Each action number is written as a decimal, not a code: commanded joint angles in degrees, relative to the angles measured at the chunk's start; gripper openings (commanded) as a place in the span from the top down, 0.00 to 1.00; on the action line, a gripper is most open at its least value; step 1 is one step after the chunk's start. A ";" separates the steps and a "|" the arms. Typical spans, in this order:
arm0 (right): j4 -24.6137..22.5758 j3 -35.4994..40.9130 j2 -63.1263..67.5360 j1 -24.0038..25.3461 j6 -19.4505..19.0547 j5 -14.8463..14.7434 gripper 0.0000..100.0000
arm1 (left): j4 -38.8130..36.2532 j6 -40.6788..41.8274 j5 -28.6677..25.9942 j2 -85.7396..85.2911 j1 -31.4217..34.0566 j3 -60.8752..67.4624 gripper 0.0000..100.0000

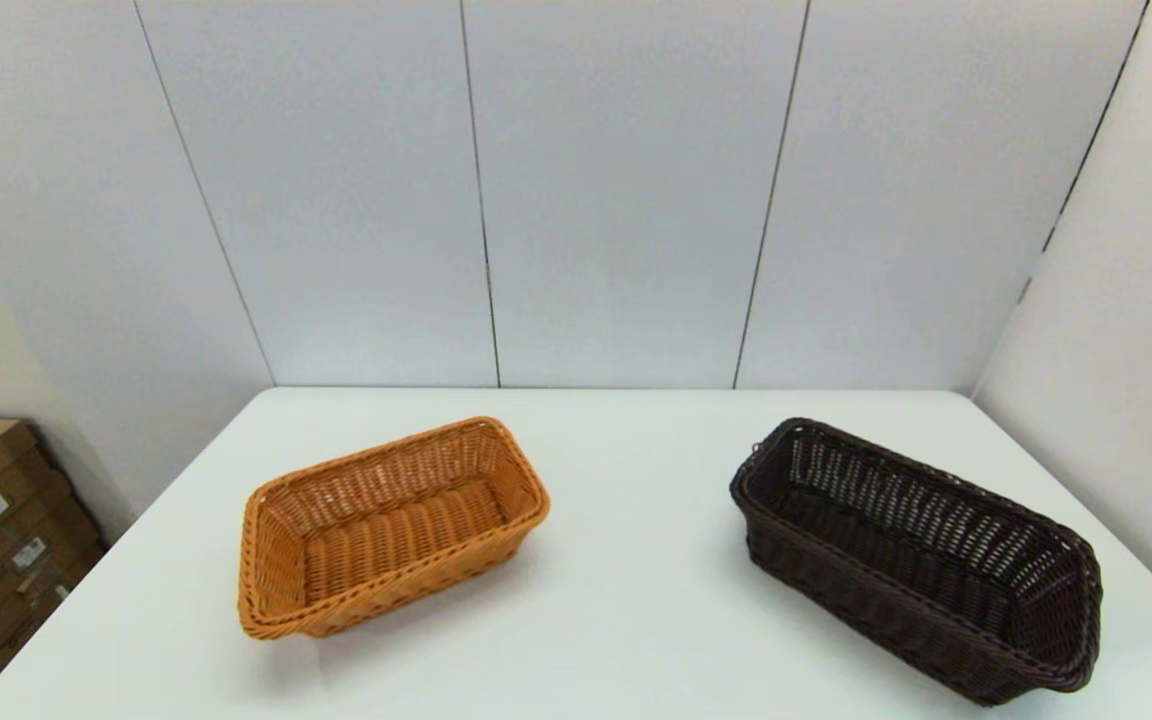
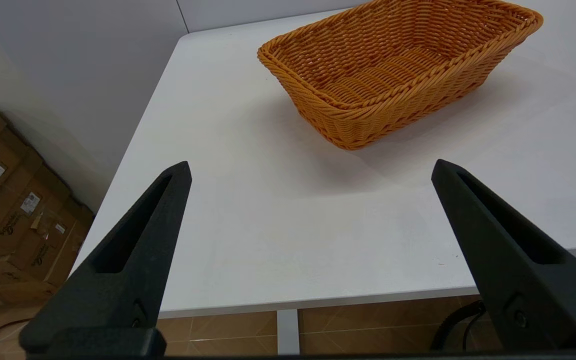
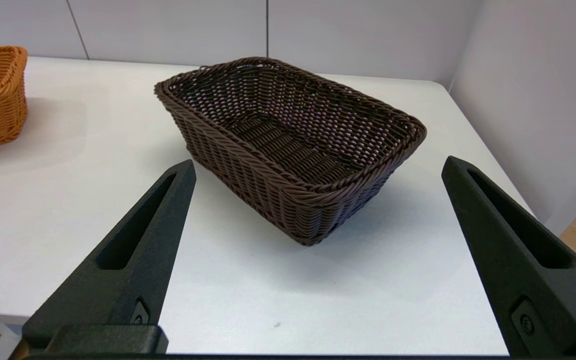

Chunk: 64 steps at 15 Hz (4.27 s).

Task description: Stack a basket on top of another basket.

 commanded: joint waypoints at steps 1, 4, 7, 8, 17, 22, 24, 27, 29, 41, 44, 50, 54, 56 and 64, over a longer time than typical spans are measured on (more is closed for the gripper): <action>0.00 0.00 0.07 0.01 -0.03 0.07 0.00 | 0.04 0.04 -0.03 0.07 0.01 0.00 0.00; 0.00 0.00 0.07 0.01 -0.03 -0.01 0.00 | 0.04 0.04 -0.03 0.07 0.01 0.00 0.00; 0.00 0.00 0.07 0.01 -0.03 0.07 0.00 | 0.04 0.13 -0.11 0.07 0.01 0.09 0.00; 0.00 0.00 0.07 0.01 -0.03 -0.01 0.00 | 0.04 -0.04 -0.03 0.07 0.01 0.09 0.00; 0.00 0.00 0.07 0.01 -0.03 0.07 0.00 | -0.67 0.22 -0.38 0.07 0.01 0.26 0.00; 0.00 0.00 0.07 0.01 -0.03 0.07 0.00 | 8.74 0.13 -2.22 5.96 -0.08 -9.23 0.00; 0.00 0.00 0.07 0.01 -0.03 0.07 0.00 | 9.88 0.13 -2.22 13.52 -0.17 -14.06 0.00; 0.00 0.00 0.07 0.01 -0.03 0.07 0.00 | 10.23 -5.32 -1.96 35.14 0.09 -24.96 0.00; 0.00 0.00 0.07 0.01 -0.03 -0.01 0.00 | 14.28 -7.25 0.59 46.13 0.36 -31.64 0.00; 0.00 0.00 0.07 0.01 -0.03 -0.01 0.00 | 16.30 -19.99 7.88 93.24 4.23 -51.24 0.00; 0.00 0.00 0.07 0.01 -0.03 -0.01 0.00 | 16.56 -25.79 7.44 97.72 2.82 -51.33 0.00; 0.00 0.00 0.07 0.01 -0.03 0.07 0.00 | 16.65 -32.39 2.70 101.32 0.71 -51.15 0.00; 0.00 0.00 0.07 0.01 -0.03 0.07 0.00 | 16.30 -35.11 0.15 104.40 0.71 -51.33 0.00; 0.00 0.00 0.07 0.01 -0.03 -0.01 0.00 | 15.95 -36.69 0.24 106.33 0.80 -51.50 0.00; 0.00 0.00 0.07 0.01 -0.03 0.07 0.00 | 11.90 -37.04 -2.40 110.82 0.27 -52.65 0.00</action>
